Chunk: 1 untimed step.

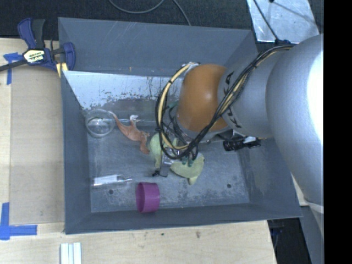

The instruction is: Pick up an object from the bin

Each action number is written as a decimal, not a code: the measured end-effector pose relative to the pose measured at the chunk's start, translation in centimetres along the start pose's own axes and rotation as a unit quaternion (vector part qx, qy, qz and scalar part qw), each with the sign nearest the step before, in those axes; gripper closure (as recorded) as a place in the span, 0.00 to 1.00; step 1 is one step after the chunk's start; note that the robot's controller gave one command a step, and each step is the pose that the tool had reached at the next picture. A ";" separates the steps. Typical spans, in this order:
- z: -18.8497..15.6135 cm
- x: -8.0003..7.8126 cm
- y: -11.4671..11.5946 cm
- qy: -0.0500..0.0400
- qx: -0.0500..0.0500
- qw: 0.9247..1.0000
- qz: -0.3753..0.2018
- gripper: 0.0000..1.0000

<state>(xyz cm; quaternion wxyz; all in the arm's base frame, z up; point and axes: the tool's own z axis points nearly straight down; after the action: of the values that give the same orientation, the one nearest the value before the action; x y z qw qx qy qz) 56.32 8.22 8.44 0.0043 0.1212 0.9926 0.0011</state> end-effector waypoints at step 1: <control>0.9 -3.0 -0.7 -0.001 -0.002 0.987 0.159 1.00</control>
Offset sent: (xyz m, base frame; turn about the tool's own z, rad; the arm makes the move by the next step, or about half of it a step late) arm 0.0000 0.0000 0.0000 0.0000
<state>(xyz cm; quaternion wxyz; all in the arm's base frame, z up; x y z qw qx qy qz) 59.04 6.79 7.58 0.0050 0.2779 0.9606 0.0041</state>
